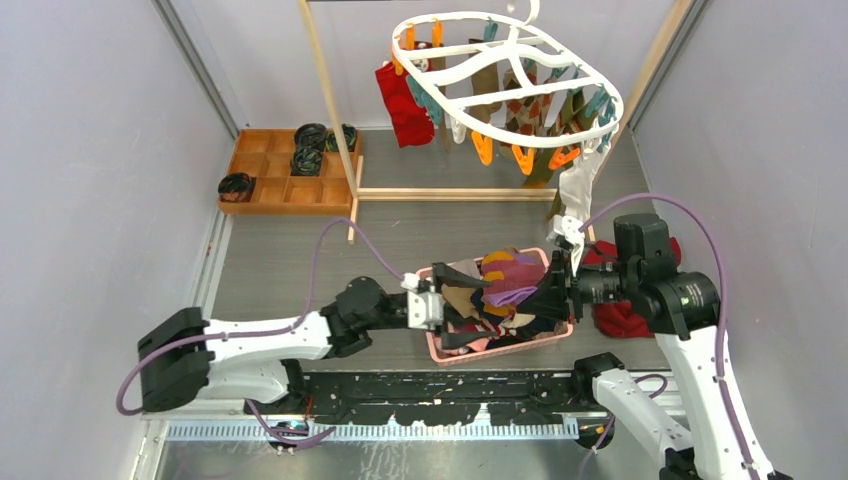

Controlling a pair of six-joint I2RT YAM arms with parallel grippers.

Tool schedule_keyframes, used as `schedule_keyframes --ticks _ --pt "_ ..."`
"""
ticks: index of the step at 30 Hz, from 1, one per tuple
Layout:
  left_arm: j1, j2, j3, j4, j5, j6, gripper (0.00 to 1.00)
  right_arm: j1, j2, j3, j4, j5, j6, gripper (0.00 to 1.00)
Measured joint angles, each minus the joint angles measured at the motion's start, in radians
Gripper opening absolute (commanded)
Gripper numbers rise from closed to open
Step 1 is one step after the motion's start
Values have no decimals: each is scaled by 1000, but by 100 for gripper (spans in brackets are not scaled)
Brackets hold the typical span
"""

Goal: Clip the socks to the hanger
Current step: Pick up the sock from the bin.

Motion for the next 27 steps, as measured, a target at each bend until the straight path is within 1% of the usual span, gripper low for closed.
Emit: schedule_keyframes --ticks 3,6,8,16,19,20,21,25,26,27 --pt "-51 101 48 23 -56 44 72 0 55 34 -79 -2 -61 1" --pt "-65 192 74 43 -114 61 66 0 89 51 -167 -1 -144 1" --pt "-71 226 76 49 -141 63 65 0 95 50 -203 11 -172 1" --pt "-92 213 71 96 -187 42 64 0 48 30 -218 29 -188 1" --pt "-94 180 56 118 -187 39 58 -1 50 27 -212 29 -187 1" --pt "-94 169 52 127 -190 39 54 -5 58 27 -212 29 -193 1" --pt "-94 164 51 136 -192 39 47 -8 63 27 -212 29 -198 1" --pt "-94 163 47 176 -193 17 4 -24 75 27 -217 25 -219 1" --pt "-94 163 41 192 -192 3 1 -31 78 27 -219 23 -223 2" --pt "-94 163 33 212 -192 -6 0 -40 80 27 -221 21 -227 3"
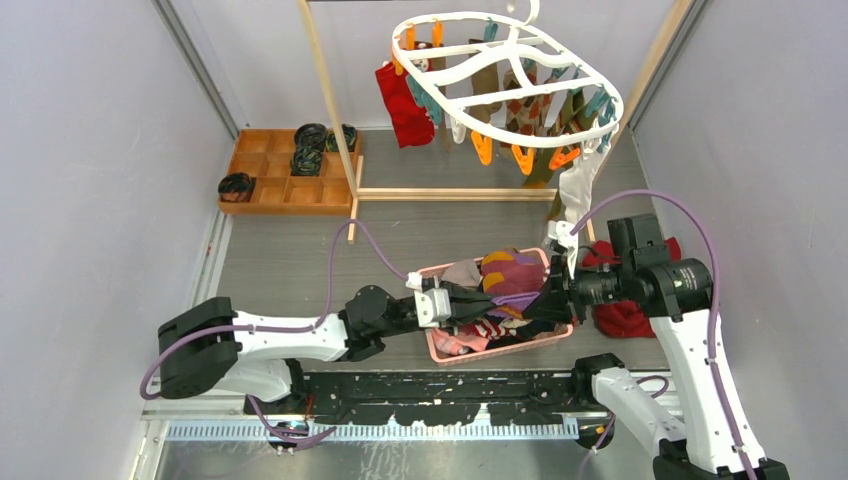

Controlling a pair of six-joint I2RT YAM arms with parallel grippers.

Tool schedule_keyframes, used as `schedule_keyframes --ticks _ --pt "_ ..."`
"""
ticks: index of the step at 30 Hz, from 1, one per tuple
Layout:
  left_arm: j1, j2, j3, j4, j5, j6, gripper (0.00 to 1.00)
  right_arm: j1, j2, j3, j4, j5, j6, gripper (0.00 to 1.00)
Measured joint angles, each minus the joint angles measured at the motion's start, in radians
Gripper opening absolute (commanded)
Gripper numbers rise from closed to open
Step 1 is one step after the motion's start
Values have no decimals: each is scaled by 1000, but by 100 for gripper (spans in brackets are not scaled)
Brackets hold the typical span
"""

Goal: Clip the socks to the hanger
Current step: Pick up the sock from the bin.

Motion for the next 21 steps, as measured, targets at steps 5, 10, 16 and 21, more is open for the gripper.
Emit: schedule_keyframes --ticks 5,10,16,21 --pt "0 0 -18 31 -12 -32 0 -52 47 0 -29 -19 -55 50" --pt "0 0 -18 8 -55 -60 0 -127 95 6 -90 -23 -135 81" --pt "0 -35 -14 -124 -110 -85 0 -258 90 114 -138 -6 -155 86" --pt "0 -75 12 -248 -132 -124 0 -363 53 162 -34 68 -21 86"
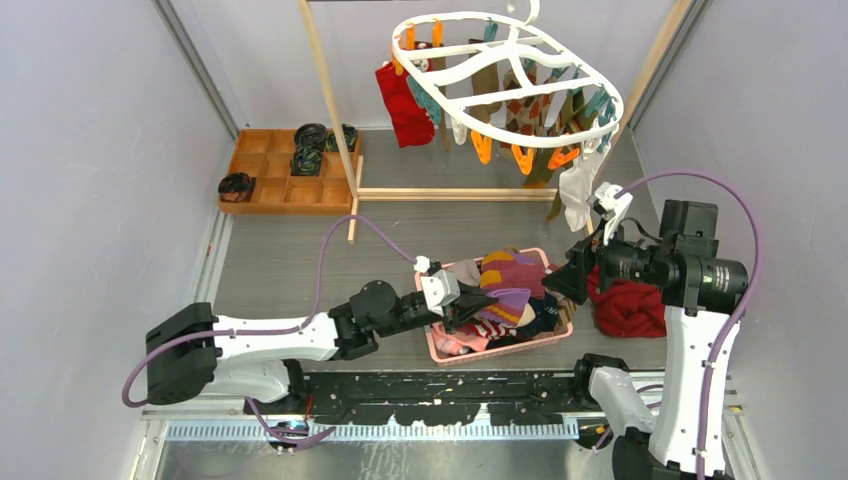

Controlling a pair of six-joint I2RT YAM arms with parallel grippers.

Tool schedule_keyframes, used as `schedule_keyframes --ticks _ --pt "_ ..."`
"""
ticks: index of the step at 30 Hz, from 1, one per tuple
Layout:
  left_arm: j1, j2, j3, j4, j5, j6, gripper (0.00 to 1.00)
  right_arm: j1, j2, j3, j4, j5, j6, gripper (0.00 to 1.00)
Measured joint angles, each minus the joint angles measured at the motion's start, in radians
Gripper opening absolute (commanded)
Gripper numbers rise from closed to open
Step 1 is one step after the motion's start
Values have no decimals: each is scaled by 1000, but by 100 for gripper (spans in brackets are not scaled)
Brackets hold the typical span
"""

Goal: Clip the socks to the hanger
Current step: Pick up the sock from the bin.

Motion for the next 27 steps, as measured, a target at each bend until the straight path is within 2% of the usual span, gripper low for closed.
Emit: schedule_keyframes --ticks 7,12,18,22,27 --pt "2 -23 76 -164 -1 -23 0 -96 -3 72 107 112 143 89" --pt "13 -49 113 -223 -1 -57 0 -207 43 204 135 206 200 88" --pt "42 -69 128 -272 -3 -93 0 -321 119 330 234 125 347 83" --pt "65 -90 130 -298 -2 -120 0 -328 107 288 412 53 516 81" --pt "73 -121 130 -315 -2 -136 0 -329 66 219 589 35 689 75"
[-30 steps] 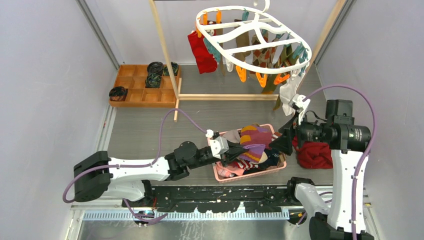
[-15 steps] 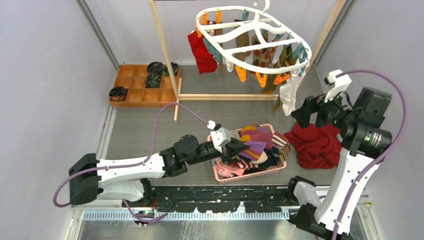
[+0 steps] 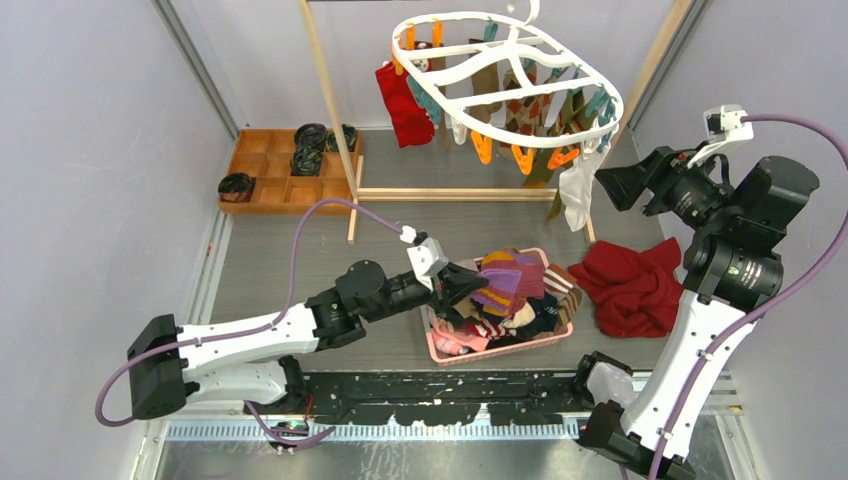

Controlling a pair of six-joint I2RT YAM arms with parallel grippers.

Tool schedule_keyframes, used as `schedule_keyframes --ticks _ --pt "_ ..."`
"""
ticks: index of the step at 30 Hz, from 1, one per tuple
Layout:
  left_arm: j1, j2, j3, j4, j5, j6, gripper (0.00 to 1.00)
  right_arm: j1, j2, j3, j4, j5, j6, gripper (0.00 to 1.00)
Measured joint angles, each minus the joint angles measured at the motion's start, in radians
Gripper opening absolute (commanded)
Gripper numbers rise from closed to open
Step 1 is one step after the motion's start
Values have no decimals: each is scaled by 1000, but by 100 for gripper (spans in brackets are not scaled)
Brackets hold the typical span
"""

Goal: Clip the socks to the hanger
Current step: Pick up the sock from the bin, then open the clamp at the hanger.

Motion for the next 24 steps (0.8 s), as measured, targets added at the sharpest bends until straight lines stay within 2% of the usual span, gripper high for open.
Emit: schedule_keyframes --ticks 6,12,24 --pt "0 2 16 -7 6 -3 0 11 -1 -5 57 43 45 71" --pt "0 34 50 -4 19 -4 0 117 14 -13 54 166 0 67" --pt "0 78 70 -8 21 -6 0 258 51 -17 46 311 -63 68"
